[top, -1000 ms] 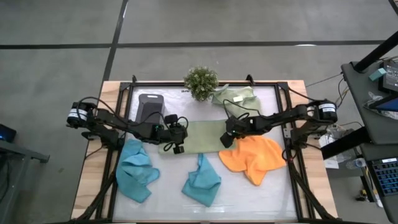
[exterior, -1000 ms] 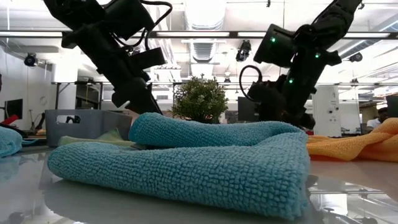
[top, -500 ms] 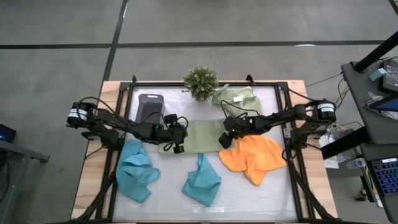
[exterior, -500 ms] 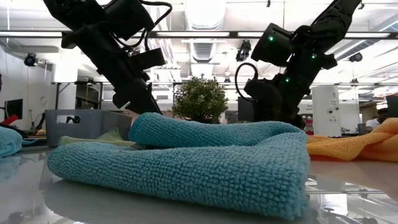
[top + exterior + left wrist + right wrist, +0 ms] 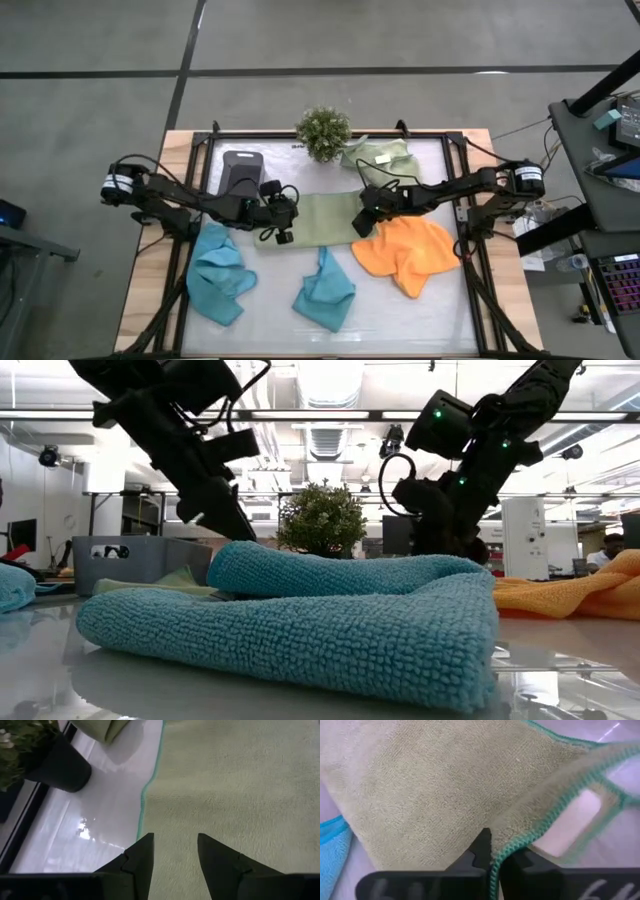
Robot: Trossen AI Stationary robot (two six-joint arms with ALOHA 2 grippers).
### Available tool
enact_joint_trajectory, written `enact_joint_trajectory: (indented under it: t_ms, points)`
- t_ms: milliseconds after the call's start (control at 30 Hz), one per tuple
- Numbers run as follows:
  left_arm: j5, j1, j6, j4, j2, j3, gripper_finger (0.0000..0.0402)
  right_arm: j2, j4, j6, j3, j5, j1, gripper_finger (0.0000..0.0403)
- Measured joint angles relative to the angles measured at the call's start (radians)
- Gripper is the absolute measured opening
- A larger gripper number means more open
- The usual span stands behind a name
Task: Fold microfiber towels
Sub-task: Fold the left green microfiber cloth
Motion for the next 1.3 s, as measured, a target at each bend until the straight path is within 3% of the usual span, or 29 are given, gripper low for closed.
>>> enact_joint_trajectory:
  t_ms: [467,667,967,1300]
  points:
    - [0.000,0.000,0.002,-0.060,-0.082,-0.011,0.0137,-0.286,-0.364,-0.003,0.019,0.011,-0.082,0.0009]
    - [0.000,0.000,0.000,-0.062,-0.082,-0.017,0.0137,-0.326,-0.441,0.000,0.065,0.012,-0.092,0.0009]
    - [0.000,0.000,0.001,-0.062,-0.082,-0.018,0.0137,-0.164,-0.382,-0.022,0.134,-0.017,-0.082,0.0009]
    - [0.001,0.000,0.001,-0.071,-0.082,-0.017,0.0137,0.111,-0.365,-0.145,0.399,-0.026,-0.035,0.0009]
